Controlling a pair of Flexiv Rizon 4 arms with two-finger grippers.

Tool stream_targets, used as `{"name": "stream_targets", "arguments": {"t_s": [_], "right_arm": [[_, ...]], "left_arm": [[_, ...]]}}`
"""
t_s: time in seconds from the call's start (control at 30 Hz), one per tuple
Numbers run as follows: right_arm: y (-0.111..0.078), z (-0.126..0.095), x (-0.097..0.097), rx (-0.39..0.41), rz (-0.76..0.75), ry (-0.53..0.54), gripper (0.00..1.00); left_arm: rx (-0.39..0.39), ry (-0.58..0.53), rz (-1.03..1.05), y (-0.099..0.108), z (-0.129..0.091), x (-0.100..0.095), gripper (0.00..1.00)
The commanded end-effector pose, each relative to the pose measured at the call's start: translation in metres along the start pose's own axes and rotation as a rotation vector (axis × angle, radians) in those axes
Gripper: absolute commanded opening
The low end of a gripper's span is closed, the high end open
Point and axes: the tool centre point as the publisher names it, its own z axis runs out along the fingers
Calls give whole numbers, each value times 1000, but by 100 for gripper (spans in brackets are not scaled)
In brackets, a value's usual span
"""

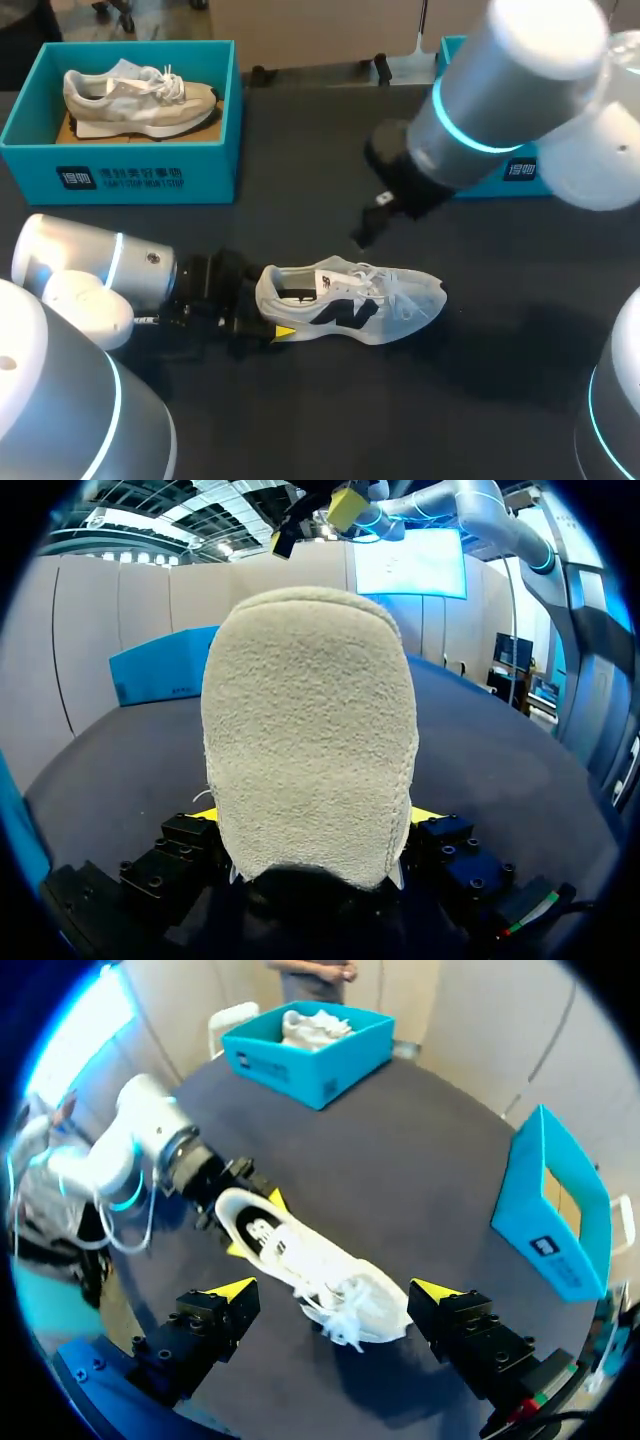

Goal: Take the shoe out of the shoebox, open the shoe tongue, remove and reinsert the insole, then place the shoe into the shoebox

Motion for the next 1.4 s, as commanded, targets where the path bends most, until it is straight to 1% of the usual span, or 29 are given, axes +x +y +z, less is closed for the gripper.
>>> {"name": "stream_targets", "arguments": {"t_s": [0.03, 0.07, 0.13, 0.2, 0.27, 0.97, 1.0, 1.03, 1.1, 1.13, 1.23, 1.3, 1.4], "right_arm": [[32, 20, 32, 101, 371, -287, 100], [35, 23, 37, 116, 395, -293, 100], [38, 31, 46, 107, 417, -279, 100], [40, 38, 56, 128, 434, -283, 100], [41, 43, 69, 117, 439, -283, 100], [41, 43, 69, 117, 439, -283, 100], [39, 48, 68, 116, 467, -294, 100], [36, 53, 66, 144, 481, -336, 100], [30, 58, 64, 105, 535, -319, 100], [27, 60, 62, 132, 543, -352, 100], [19, 66, 60, 158, 569, -375, 100], [16, 69, 60, 150, 588, -350, 100], [8, 75, 62, 189, 587, -377, 100]], "left_arm": [[-4, -2, -1, 3, 6, 0, 0], [-4, -2, -1, 3, 6, 0, 0], [-4, -2, -1, 3, 6, 0, 0], [-4, -2, -1, 3, 6, 0, 0], [-4, -2, -1, 3, 6, 0, 0], [-4, -2, -1, 3, 6, 0, 0], [-4, -2, -1, 3, 6, 0, 0], [-4, -2, -1, 3, 6, 0, 0], [-4, -2, -1, 3, 6, 0, 0], [-4, -2, -1, 3, 6, 0, 0], [-4, -2, -1, 3, 6, 0, 0], [-4, -2, -1, 3, 6, 0, 0], [-4, -2, -1, 3, 6, 0, 0]]}}
